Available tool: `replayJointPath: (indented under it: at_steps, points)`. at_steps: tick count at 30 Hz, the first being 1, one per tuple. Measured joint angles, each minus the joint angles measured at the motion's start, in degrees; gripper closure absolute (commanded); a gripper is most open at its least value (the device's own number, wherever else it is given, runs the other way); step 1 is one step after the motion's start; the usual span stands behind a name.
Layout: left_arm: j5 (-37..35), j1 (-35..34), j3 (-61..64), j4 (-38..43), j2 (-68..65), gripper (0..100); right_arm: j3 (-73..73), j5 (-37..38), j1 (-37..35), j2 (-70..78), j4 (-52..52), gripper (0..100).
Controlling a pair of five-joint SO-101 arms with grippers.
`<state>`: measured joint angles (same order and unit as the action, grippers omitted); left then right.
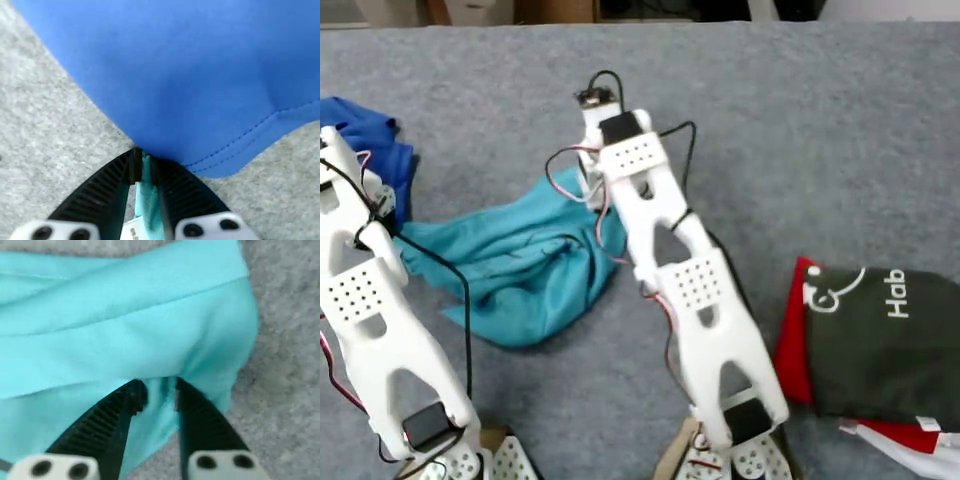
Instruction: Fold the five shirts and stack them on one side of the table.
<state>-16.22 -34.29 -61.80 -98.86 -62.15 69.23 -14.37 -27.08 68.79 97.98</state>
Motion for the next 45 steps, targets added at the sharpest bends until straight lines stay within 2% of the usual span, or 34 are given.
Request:
replayJointPath:
  at_steps: [6, 9, 18, 23, 25, 28, 32, 37, 45]
  points:
    - [4.4, 0.0, 0.0, 0.0, 0.0, 98, 2.5, 0.1, 1.6, 1.2, 2.5, 99.3]
    - [5.1, -0.2, 0.0, 0.0, 0.0, 98, -1.9, 1.6, 1.7, -1.6, 2.6, 99.3]
    - [7.1, -0.6, -0.3, 0.0, 0.0, 98, -34.7, 6.7, 1.3, -20.8, 2.8, 99.3]
    - [9.4, -0.6, -2.0, 0.0, -0.3, 98, -51.8, 6.9, 0.8, -30.8, -1.6, 99.0]
    - [10.6, -0.6, -2.0, 0.0, -0.3, 98, -57.7, 6.9, -0.2, -33.6, -4.4, 95.3]
    - [11.5, -0.6, -2.0, -0.1, -0.3, 98, -63.6, 6.9, -0.9, -35.8, -8.5, 84.6]
    - [12.8, -0.6, -2.1, -0.4, -0.3, 98, -63.2, 7.9, -0.5, -36.6, -6.8, 75.1]
    - [13.1, -0.6, -2.1, -0.4, -0.3, 98, -50.7, 9.2, 2.7, -36.6, 1.9, 78.0]
    - [13.1, -0.6, -2.1, -0.4, -0.3, 98, -29.5, 9.2, 3.7, -31.5, 2.5, 85.4]
